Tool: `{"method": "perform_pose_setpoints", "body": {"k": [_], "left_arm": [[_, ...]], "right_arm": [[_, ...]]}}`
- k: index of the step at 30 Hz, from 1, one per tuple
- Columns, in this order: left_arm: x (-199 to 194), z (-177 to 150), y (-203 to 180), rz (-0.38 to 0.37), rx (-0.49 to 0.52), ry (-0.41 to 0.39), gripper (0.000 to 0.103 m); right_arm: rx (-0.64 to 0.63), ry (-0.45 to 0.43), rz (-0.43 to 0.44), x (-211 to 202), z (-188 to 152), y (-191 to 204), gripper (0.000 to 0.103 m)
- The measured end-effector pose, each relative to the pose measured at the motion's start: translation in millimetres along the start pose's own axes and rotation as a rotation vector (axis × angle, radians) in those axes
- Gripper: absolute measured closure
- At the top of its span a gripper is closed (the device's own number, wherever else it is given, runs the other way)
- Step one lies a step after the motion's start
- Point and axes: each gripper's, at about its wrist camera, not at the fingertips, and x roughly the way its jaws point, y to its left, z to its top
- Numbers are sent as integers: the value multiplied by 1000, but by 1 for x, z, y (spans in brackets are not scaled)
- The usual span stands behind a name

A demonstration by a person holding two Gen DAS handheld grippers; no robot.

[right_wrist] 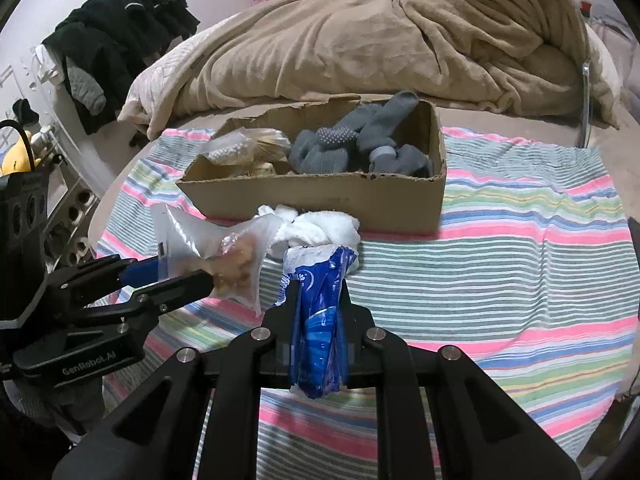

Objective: Organize objects
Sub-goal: 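Carry the snack bag and blue packet over the cardboard box with both grippers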

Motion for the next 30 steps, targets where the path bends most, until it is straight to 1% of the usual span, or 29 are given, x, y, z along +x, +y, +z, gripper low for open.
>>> {"method": "perform_pose_setpoints", "body": {"k": [8,16,24,30], "left_arm": [[-16,12,7,14,-14,-43,66],[-29,36,11,28,-11,-98,66],[-28,62,11,30,-4,-136,66],[-23,77,7,26,11,-157,66]], "right_arm": [[-11,-57,-10,-16,16,1,88],[-27,-119,-23,-27,42,-4,88],[-30,-161,-31,-27,66,-13,87],[-29,-169,-32,-21,77,-21,87]]}}
